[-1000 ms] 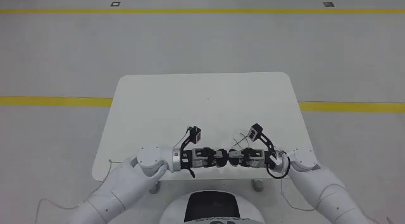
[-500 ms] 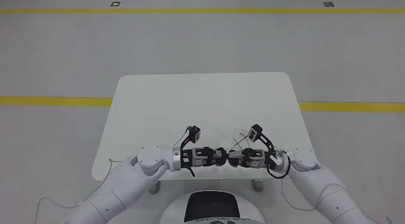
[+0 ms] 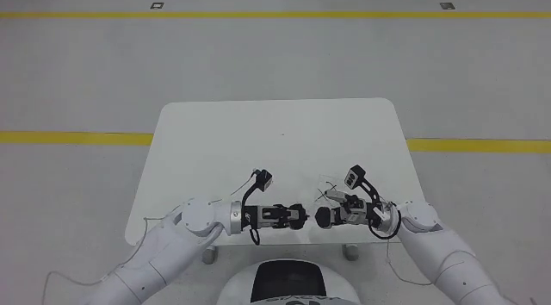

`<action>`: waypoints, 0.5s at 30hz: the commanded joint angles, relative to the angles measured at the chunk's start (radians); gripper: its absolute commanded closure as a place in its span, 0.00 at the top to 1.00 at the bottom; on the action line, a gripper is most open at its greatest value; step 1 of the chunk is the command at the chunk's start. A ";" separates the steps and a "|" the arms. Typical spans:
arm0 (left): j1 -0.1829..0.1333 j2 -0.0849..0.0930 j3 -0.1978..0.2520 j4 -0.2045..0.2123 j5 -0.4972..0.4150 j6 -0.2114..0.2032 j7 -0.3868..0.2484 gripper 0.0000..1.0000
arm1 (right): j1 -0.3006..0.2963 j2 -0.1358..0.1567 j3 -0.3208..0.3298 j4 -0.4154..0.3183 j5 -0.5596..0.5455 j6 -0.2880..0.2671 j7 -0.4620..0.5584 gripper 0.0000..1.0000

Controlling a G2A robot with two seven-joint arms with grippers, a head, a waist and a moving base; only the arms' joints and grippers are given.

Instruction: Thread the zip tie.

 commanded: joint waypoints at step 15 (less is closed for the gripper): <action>0.121 0.030 -0.208 -0.108 0.121 -0.048 0.157 0.00 | 0.000 0.000 0.000 0.000 0.000 0.000 0.000 1.00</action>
